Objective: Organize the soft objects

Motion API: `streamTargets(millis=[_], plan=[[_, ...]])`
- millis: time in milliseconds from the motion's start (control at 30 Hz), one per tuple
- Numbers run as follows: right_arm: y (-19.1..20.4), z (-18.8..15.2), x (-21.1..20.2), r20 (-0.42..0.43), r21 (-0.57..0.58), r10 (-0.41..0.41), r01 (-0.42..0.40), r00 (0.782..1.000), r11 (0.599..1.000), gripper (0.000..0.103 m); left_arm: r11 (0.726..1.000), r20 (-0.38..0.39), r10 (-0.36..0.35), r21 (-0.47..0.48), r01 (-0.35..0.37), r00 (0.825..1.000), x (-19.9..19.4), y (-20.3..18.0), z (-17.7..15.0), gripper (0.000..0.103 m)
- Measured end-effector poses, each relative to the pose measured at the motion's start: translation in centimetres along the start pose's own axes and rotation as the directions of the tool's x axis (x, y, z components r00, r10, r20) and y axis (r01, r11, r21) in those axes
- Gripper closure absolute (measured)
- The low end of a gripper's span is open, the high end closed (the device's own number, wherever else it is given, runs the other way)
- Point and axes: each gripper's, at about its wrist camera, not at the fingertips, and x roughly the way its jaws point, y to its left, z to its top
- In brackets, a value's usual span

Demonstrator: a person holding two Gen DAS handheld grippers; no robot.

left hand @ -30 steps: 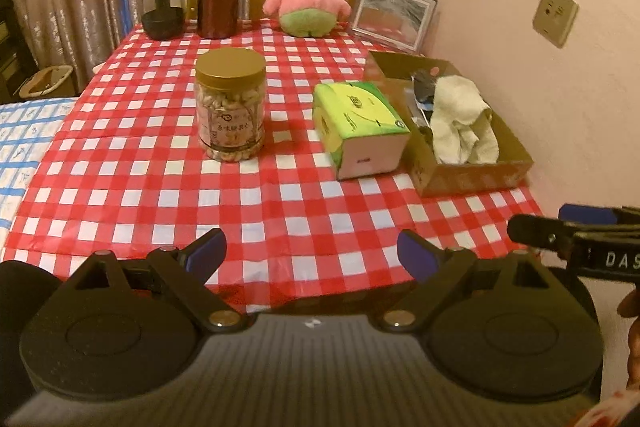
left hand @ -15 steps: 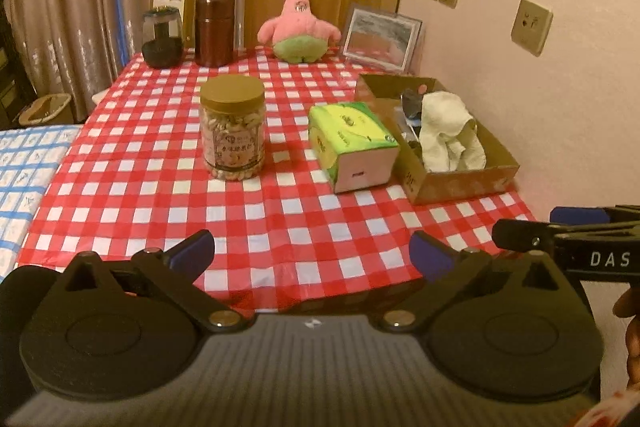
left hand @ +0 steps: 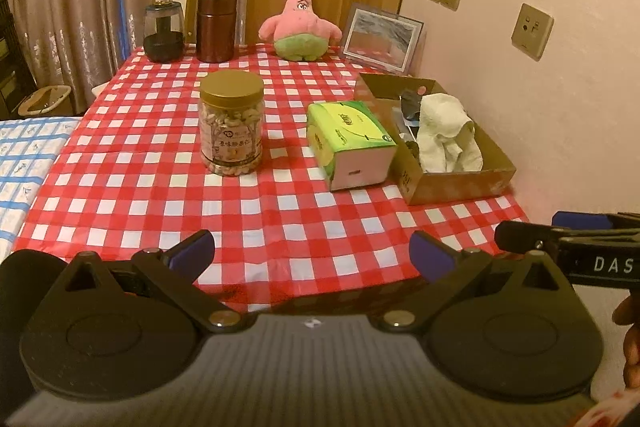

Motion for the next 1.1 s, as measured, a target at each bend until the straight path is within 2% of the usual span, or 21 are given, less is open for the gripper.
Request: streamTargets(millis=[367, 1100], plan=[[0.13, 0.05, 0.23, -0.007, -0.012, -0.002, 0.002, 1.0, 1.0, 0.017, 0.999, -0.001, 0.048, -0.004, -0.048, 0.999, 0.06, 0.33, 0.17, 0.0], [-0.13, 0.1, 0.56, -0.011, -0.011, -0.012, 0.012, 1.0, 1.0, 0.017, 0.999, -0.013, 0.044, 0.002, -0.044, 0.999, 0.54, 0.24, -0.06, 0.0]])
